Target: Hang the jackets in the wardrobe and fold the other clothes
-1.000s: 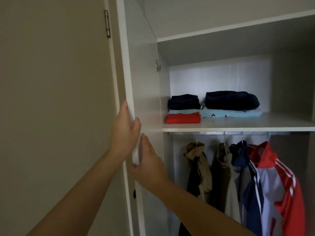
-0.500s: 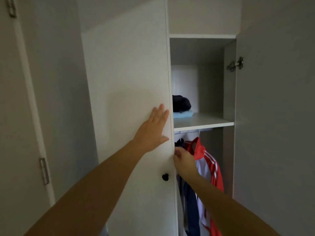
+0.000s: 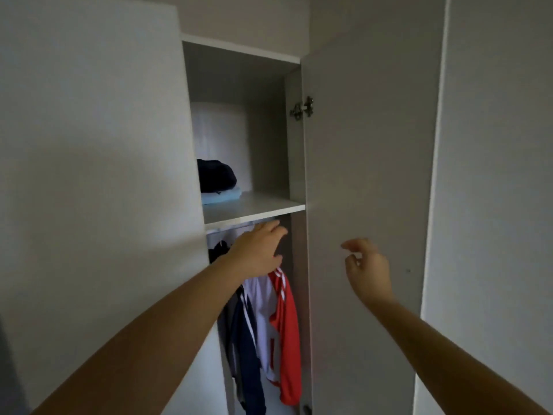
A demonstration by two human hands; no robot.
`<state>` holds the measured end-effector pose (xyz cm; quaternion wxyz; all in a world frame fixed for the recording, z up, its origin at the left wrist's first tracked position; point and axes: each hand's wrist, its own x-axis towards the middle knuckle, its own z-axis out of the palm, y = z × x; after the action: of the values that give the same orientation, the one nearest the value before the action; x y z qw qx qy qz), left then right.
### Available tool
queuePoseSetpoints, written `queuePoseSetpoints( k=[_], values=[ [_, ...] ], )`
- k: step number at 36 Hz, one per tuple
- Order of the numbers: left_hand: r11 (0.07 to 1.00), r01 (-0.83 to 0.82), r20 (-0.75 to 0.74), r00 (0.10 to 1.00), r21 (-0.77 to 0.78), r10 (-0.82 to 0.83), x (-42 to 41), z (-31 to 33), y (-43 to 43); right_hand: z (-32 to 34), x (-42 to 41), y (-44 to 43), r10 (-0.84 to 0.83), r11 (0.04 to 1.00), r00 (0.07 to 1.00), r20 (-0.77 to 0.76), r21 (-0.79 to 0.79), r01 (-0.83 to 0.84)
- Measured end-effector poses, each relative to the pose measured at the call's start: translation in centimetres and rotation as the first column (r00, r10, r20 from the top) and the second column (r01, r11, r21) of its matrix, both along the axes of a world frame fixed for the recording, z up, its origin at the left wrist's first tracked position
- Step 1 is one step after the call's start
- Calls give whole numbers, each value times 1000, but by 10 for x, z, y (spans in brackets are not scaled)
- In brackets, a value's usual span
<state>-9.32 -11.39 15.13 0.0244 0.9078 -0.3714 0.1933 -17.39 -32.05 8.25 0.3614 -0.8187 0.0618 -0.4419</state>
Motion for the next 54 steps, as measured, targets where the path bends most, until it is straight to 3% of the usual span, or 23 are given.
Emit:
queuePoseSetpoints(
  k=[5, 8, 10, 13, 15, 21, 25, 30, 36, 41, 43, 45, 47, 48, 51, 54],
  values=[
    [962, 210, -35, 975, -176, -219, -11, 6, -120, 12, -34, -88, -206, 978, 972, 117, 61, 200],
    [924, 283, -23, 954, -256, -298, -23, 9, -189, 7, -38, -137, -238, 963, 971, 33, 134, 232],
    [902, 283, -29, 951, -328, -309, -29, 12, -231, 0, -36, -165, -166, 970, 983, -82, 168, 178],
    [882, 195, -100, 960, -429, -261, -31, 19, -288, -8, -25, -196, 32, 978, 956, -290, 207, 30],
    [863, 99, -159, 966, -496, -202, -27, 24, -321, -14, -12, -213, 130, 985, 927, -351, 152, -81],
    [744, -127, -221, 975, -657, -29, -6, 27, -369, -23, 14, -254, 91, 991, 941, -327, -66, -119],
    [748, -115, -186, 983, -653, -11, -2, 22, -363, -14, 17, -262, 243, 952, 891, -384, -84, -295],
    [777, -2, -166, 977, -630, -132, -3, 18, -310, -20, 26, -233, 440, 821, 704, -558, -67, -567],
    [623, 150, -185, 879, -767, -439, -5, 13, -196, -41, 48, -155, 449, 670, 639, -625, -237, -703],
    [590, 87, -113, 949, -803, -293, 8, 2, -89, -45, 75, -58, 503, 497, 607, -616, -368, -786],
    [627, 69, -53, 983, -776, -174, 20, 2, -47, -48, 95, -17, 508, 458, 614, -604, -413, -787],
    [755, 25, 76, 997, -656, 33, 36, 5, -7, -48, 121, 25, 486, 441, 639, -596, -463, -769],
    [898, -100, 271, 934, -428, 233, 58, 9, 29, -48, 149, 65, 454, 456, 664, -594, -485, -746],
    [928, -201, 338, 890, -314, 307, 69, 13, 44, -48, 162, 82, 441, 474, 674, -593, -483, -736],
    [863, -499, 441, 758, -81, 480, 101, 22, 76, -50, 197, 118, 389, 536, 699, -599, -470, -701],
    [818, -575, 520, 696, -9, 495, 129, 25, 89, -51, 222, 137, 354, 594, 721, -596, -453, -665]
  ],
)
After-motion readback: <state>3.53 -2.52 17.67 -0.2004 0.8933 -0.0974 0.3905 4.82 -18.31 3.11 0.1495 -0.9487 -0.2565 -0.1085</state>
